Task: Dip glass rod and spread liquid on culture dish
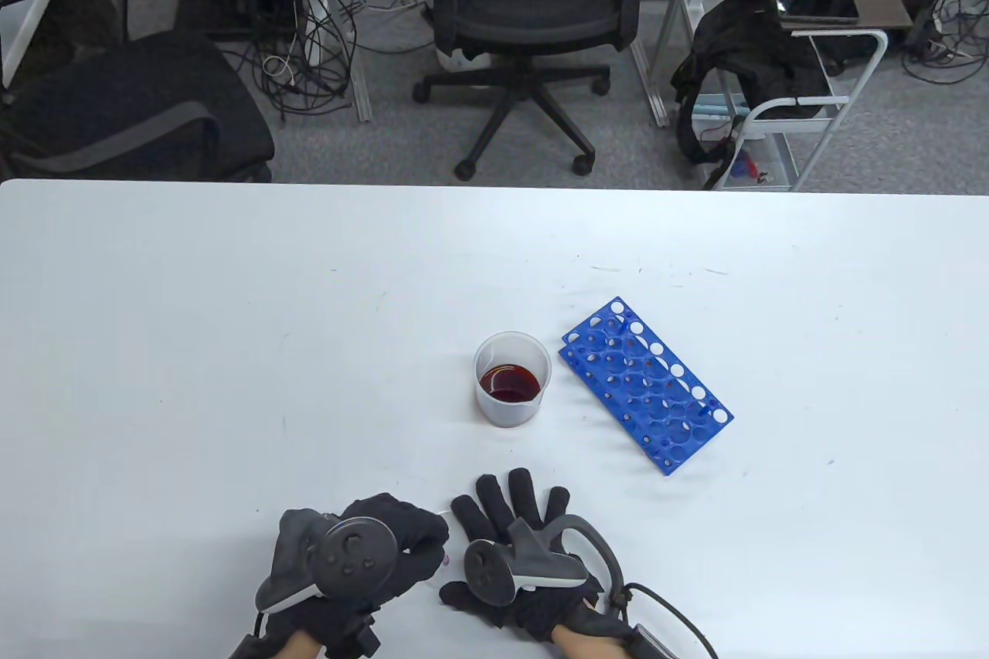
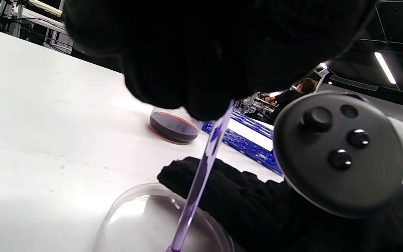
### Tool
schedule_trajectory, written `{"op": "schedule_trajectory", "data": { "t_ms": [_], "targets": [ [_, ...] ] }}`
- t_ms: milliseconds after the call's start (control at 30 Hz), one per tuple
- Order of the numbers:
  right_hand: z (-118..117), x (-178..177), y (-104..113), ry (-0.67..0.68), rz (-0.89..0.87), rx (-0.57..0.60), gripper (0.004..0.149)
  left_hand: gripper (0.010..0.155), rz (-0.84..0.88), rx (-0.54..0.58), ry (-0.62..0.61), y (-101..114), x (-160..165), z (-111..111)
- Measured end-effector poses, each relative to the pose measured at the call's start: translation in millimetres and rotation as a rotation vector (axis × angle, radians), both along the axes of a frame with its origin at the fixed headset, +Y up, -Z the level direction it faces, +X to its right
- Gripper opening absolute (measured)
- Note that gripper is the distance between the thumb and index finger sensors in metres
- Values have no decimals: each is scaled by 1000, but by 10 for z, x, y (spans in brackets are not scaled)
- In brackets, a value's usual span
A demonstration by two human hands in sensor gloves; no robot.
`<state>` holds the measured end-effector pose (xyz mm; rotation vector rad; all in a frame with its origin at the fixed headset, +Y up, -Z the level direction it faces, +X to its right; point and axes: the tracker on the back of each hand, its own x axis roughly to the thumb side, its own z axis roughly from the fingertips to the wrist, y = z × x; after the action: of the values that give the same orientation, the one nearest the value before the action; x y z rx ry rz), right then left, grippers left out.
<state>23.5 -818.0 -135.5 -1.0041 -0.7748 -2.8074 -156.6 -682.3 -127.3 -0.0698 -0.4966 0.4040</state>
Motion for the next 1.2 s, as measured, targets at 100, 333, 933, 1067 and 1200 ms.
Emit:
{"op": "schedule_trajectory", "data": {
  "t_ms": [100,333,933,1067,1200],
  "targets": [
    [0,0,0,0,0,0,100,34,11,12,-1,-15,32,13],
    [0,0,0,0,0,0,100,35,-14,87,33,-18,75,46],
    [-1,1,-6,-2,-2,-4,100,34,-58,35,9,9,44,35],
    [-2,1,-10,-2,-2,-4,100,34,-42,20,-3,1,47,32],
    [-2,2,-9,-2,-2,-4,100,34,2,-13,-20,-27,58,26]
  ]
}}
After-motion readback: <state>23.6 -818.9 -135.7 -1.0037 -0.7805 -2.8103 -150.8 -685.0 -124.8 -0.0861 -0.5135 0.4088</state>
